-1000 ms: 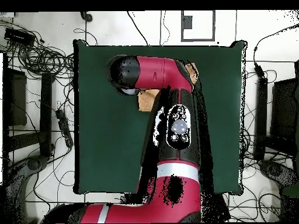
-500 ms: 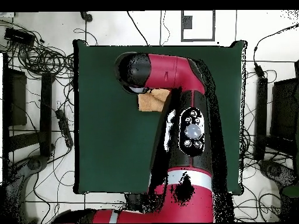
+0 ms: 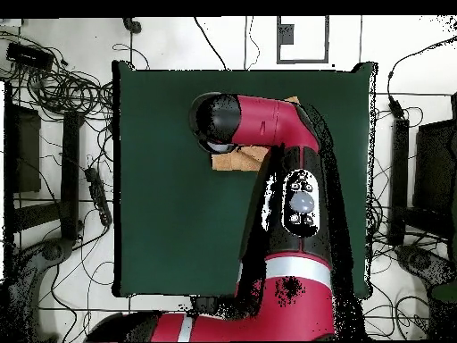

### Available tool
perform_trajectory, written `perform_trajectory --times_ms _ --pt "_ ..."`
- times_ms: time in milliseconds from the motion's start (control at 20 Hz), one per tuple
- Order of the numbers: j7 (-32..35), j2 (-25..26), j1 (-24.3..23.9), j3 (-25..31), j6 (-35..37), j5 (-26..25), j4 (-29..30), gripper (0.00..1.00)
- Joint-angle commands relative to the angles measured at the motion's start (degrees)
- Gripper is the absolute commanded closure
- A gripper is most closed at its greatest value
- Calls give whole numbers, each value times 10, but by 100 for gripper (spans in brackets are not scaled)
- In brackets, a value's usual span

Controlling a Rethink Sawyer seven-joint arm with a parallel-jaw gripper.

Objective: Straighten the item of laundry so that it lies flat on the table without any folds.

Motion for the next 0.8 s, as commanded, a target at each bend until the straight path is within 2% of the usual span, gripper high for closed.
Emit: perform_trajectory --times_ms 50,300,500,800 --pt "39 56 -3 31 -80 -31 122 0" --pt "36 66 -18 40 -108 -30 128 0" --pt "47 87 -15 23 -134 -43 110 0" --pt "4 84 -62 38 -143 -61 134 0"
